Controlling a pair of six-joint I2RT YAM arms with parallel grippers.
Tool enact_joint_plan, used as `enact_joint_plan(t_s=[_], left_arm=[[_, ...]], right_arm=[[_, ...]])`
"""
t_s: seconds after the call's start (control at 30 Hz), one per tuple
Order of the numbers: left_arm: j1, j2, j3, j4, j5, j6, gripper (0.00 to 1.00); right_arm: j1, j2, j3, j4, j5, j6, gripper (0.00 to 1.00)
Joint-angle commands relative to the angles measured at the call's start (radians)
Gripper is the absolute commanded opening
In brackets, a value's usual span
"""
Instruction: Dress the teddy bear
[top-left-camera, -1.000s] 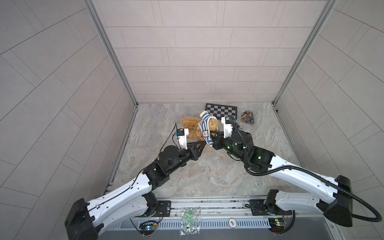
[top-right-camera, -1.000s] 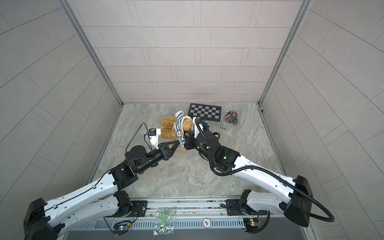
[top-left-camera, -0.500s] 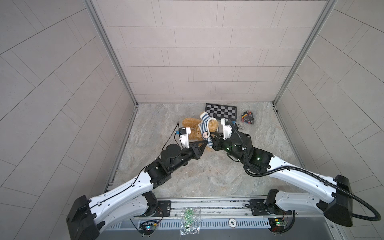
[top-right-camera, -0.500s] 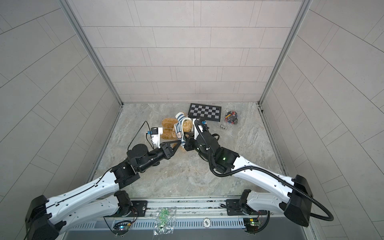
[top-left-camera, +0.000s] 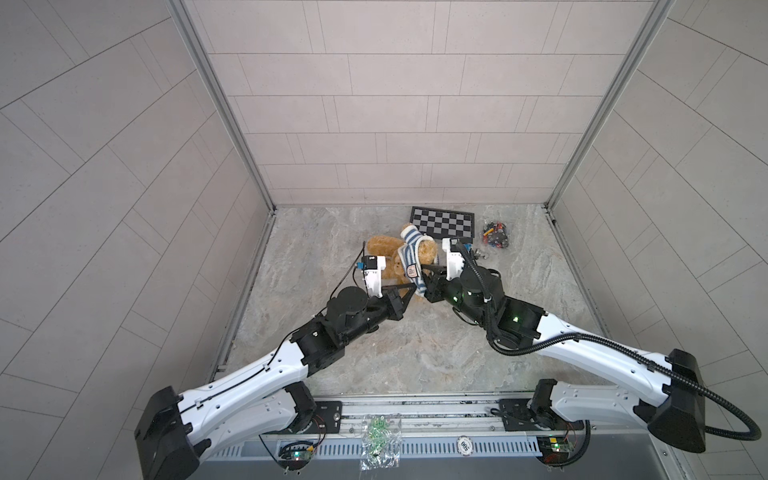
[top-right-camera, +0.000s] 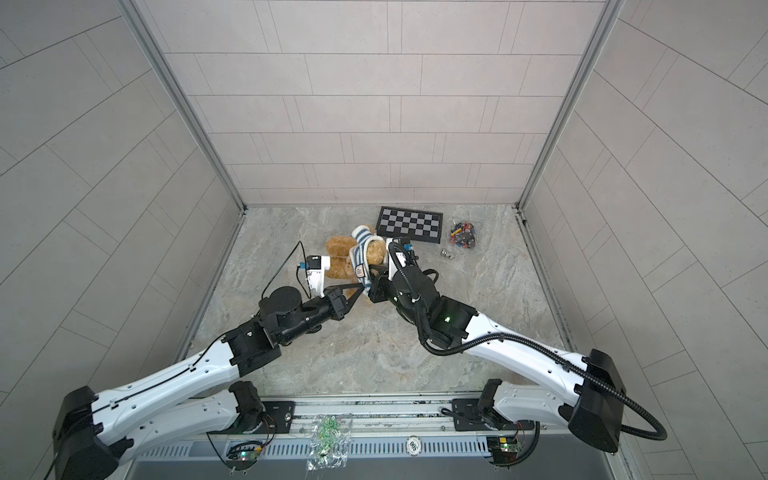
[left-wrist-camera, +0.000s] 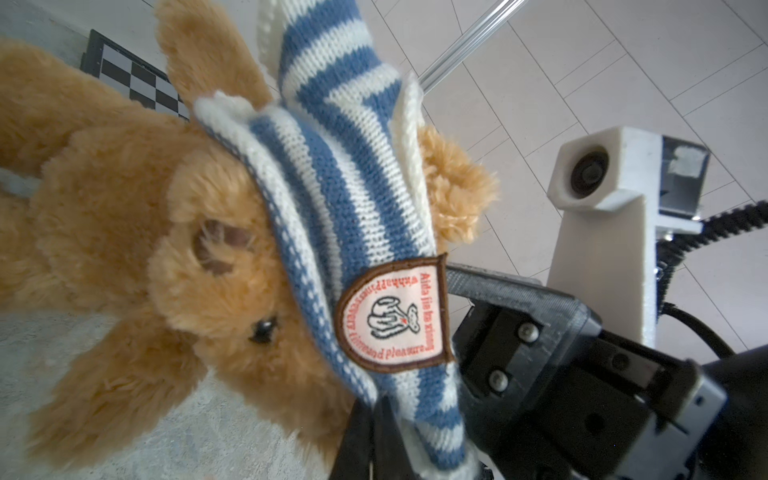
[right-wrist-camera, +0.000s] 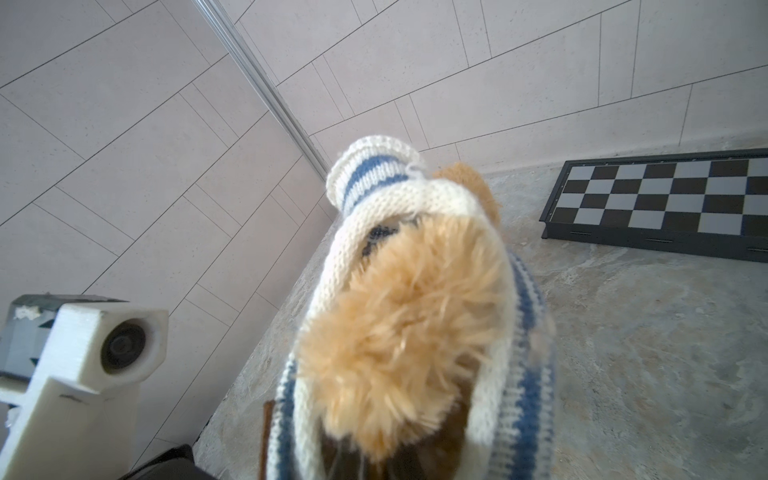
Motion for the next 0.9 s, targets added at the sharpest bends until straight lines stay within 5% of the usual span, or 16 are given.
enact_joint_plan(t_s=[0.0, 0.43, 0.87], left_arm=[[-0.04, 0.004, 0.021, -0.132, 0.009, 0.046, 0.0], [-0.052, -0.003, -0.071, -0.195, -0.067, 0.055, 0.0], [0.056, 0.049, -0.13, -0.135, -0.155, 0.077, 0.0]], right_arm=[[0.01, -0.015, -0.002, 0.079, 0.042, 0.003, 0.0], [0.015, -0.037, -0.005, 0.088, 0.025, 0.006, 0.0], [-0.049, -0.069, 0.067, -0.026, -0.275, 0.043, 0.0]])
